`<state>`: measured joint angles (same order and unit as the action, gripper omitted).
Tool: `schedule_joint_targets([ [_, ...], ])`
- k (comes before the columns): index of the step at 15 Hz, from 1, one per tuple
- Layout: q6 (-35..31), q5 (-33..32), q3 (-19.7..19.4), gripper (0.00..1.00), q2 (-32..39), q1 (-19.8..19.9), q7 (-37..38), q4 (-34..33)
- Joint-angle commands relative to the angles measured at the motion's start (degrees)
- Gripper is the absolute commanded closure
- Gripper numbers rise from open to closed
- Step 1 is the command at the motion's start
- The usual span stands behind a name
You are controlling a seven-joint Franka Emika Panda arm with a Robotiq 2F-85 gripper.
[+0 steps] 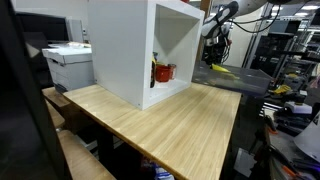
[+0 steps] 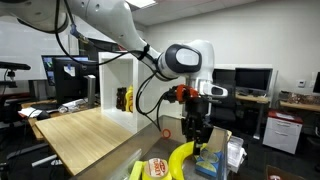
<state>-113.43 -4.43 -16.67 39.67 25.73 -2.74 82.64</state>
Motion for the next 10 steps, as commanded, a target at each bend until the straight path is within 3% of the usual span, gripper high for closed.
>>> schedule_joint_targets([
  [1, 1.56, 0.13, -0.77, 0.88, -6.75, -1.05, 3.38, 3.01],
  [10, -1.36, -4.19, -2.20, 0.88, -20.33, -5.32, 7.90, 6.04],
])
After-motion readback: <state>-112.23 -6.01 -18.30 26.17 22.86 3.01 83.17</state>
